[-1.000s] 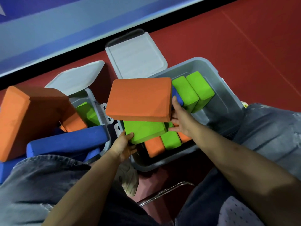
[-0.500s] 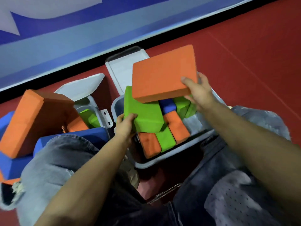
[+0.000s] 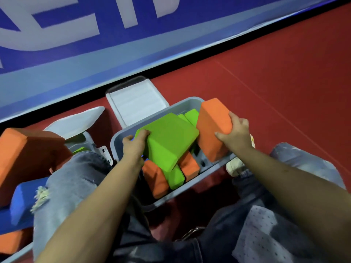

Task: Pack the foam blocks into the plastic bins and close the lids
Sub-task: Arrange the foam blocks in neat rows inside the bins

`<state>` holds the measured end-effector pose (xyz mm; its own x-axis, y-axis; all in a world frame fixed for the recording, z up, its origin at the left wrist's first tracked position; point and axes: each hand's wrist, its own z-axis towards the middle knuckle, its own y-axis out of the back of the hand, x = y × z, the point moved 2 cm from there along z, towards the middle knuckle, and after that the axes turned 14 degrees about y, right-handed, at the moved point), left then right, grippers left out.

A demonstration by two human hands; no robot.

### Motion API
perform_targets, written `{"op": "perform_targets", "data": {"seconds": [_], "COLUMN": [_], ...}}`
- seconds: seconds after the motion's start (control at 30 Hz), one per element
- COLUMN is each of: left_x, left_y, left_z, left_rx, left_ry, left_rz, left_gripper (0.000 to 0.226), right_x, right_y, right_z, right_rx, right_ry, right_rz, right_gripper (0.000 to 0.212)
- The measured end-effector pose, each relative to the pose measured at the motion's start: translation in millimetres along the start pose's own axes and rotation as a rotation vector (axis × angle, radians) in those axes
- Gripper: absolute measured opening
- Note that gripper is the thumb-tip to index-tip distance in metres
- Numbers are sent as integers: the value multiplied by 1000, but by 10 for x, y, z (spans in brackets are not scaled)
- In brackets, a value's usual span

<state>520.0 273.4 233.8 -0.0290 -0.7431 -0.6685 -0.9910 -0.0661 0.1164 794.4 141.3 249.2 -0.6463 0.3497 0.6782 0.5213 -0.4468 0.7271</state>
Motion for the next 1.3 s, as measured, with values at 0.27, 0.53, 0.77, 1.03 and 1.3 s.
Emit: {"op": "perform_targets", "data": {"seconds": [0.27, 0.53, 0.77, 1.03, 1.3], "left_x": [22, 28, -25, 31, 121], "left_y": [55, 130, 251, 345, 212], "left_z": [333, 320, 189, 306, 390], "left_rx": [-177, -232, -202, -83, 115], "left_ry": [-25, -16, -31, 140, 220], "left_rz": [10, -27, -176, -331, -178], "left_gripper": [96, 82, 52, 24, 37], "right_x": [163, -68, -87, -504, -625], "right_y": [-107, -517, -748, -818, -1152], "right_z": [171, 90, 106, -236, -292], "right_rx": [73, 338, 491, 1074, 988], "right_ry": [109, 48, 7, -78, 120], "right_rz": [-134, -99, -193, -274, -350], "right_gripper": [80, 89, 96, 107, 62]}}
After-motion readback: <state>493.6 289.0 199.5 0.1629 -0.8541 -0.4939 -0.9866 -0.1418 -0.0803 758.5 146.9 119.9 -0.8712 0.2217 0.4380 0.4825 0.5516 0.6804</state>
